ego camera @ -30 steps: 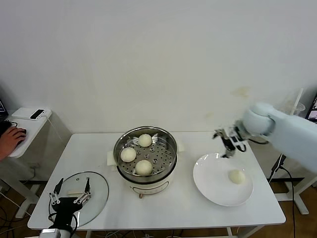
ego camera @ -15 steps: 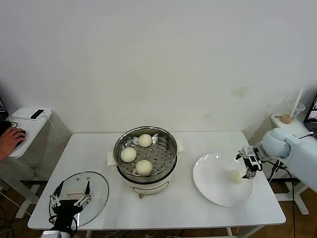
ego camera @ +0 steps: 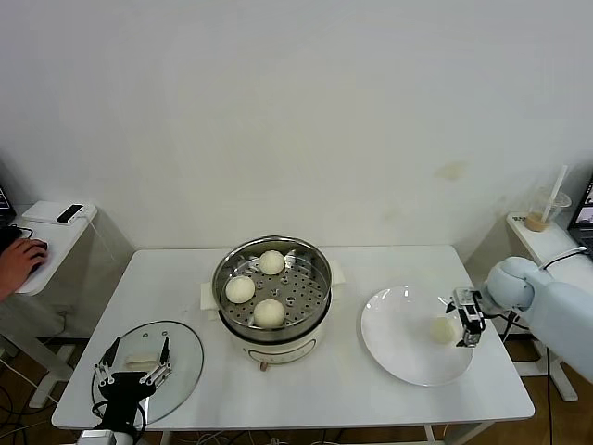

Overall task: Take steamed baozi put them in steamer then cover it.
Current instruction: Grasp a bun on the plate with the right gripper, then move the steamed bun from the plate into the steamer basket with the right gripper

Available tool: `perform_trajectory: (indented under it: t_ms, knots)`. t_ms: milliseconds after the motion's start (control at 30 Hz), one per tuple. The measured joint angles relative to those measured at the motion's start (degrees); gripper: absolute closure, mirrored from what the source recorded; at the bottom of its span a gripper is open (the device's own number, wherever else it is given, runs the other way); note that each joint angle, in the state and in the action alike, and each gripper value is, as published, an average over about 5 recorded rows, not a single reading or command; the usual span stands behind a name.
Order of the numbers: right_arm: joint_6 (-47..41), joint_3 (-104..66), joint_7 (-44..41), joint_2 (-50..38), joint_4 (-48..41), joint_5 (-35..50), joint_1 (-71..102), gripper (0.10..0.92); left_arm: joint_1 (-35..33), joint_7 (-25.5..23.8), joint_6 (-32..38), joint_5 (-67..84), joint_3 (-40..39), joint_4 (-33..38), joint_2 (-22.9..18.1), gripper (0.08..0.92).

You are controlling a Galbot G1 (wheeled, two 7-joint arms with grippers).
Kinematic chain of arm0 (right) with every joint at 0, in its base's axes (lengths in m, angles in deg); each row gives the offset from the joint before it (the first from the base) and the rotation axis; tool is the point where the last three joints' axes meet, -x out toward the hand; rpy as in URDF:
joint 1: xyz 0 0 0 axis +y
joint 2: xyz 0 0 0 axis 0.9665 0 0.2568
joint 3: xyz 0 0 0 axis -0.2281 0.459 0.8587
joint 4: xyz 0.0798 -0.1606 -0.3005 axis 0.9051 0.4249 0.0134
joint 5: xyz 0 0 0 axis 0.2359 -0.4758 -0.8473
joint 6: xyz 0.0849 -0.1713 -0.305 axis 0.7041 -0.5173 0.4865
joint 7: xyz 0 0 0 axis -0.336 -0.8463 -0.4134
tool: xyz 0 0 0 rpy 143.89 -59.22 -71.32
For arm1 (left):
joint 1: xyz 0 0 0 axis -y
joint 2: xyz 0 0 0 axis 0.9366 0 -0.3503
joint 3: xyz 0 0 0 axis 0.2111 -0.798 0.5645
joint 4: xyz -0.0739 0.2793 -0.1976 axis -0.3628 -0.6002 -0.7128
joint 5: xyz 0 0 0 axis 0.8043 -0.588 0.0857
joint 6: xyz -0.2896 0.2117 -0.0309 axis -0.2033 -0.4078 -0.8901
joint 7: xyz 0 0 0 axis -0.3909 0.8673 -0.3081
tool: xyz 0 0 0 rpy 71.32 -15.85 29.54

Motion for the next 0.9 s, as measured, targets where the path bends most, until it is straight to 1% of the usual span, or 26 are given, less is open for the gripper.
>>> perform_trajectory:
  t_ms: [100,200,433,533,733,900]
  knots:
    - [-0.1,-0.2,0.1,1.0,-0.9,-0.4,0.5,0.204,0.0,0.0,0.0,0.0,0.0,-0.2,0.0,0.177]
    - [-0.2,-0.3,0.2,1.7,-1.4,-0.8,1.0,0.233,0.0,0.0,0.0,0.0,0.0,-0.3,0.0,0.177]
    - [-0.5,-0.6,0.2,2.2,-2.0,-1.1,1.0,0.4,0.1,0.0,0.0,-0.1,-0.1,-0.2,-0.2,0.177]
    - [-0.5,-0.4,0.0,2.2,-2.1,-1.1,0.7,0.454,0.2,0.1,0.0,-0.1,-0.2,-0.2,-0.3,0.177]
    - [-0.9,1.0,-0.8,1.5,-1.2,-0.1,-1.3,0.502,0.2,0.0,-0.1,-0.1,-0.2,0.1,-0.2,0.177]
    - [-1.8,4.1,-1.0,0.7,1.1,2.3,-6.1,0.499,0.3,-0.1,-0.2,-0.4,-0.6,0.3,-0.2,0.177]
